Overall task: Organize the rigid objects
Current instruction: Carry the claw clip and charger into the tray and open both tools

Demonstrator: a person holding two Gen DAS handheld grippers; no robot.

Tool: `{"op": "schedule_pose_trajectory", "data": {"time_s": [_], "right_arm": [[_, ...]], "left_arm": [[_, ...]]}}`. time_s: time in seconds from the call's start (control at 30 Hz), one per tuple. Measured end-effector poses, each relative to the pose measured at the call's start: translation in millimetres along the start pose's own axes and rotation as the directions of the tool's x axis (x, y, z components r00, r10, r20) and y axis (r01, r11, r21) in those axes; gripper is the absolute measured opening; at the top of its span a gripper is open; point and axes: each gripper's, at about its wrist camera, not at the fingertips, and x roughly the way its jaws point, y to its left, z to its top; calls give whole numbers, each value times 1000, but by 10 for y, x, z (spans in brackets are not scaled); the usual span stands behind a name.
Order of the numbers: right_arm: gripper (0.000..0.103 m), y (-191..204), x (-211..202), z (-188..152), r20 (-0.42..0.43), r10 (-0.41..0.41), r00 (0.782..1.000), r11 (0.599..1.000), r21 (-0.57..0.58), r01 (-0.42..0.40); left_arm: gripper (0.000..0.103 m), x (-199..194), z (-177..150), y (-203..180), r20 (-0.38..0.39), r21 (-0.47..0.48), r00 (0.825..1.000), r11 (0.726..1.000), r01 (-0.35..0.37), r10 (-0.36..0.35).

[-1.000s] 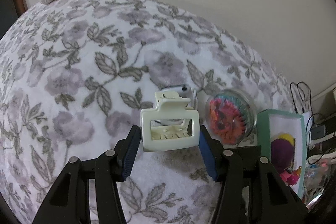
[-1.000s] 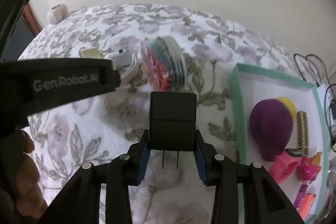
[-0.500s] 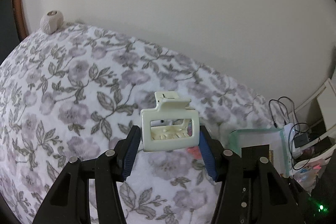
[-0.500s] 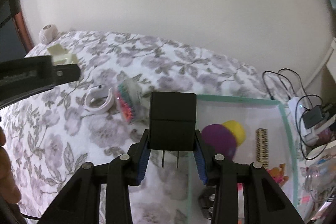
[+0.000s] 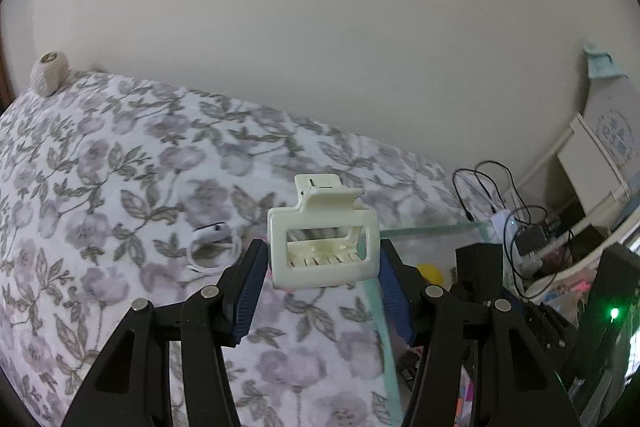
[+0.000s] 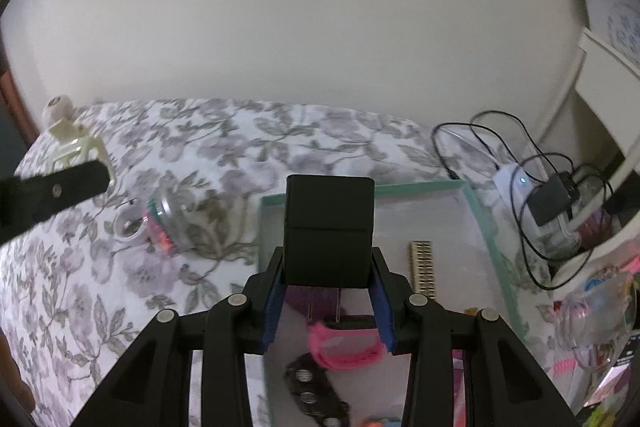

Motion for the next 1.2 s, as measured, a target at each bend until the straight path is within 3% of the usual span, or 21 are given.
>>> {"op": "schedule_pose_trajectory", "data": {"time_s": [0.27,0.47,0.77,1.1,1.2], "right_arm": [[41,-561,-23,-65,-8,-57,998,994,98,58],[41,-983,-7,-173,-25,-79,997,979,186,82],[41,-1245,171,-310,-36,-60,998,963,261,67],[41,-1323,486,-446,-42,-56,998,946,319,66],[41,-1325,533,-472,-64,-52,997,945,319,70]], "left_arm": [[57,103,-164,-468,-31,110,998,992,56,-52],[57,325,-378,-805,-127,166,985,976,140,-120],[57,563,-636,-1093,-218,234,970,959,162,-111],[57,762,-823,-1269,-280,297,958,942,154,-68],[57,753,-826,-1293,-264,311,962,939,147,-63]]}}
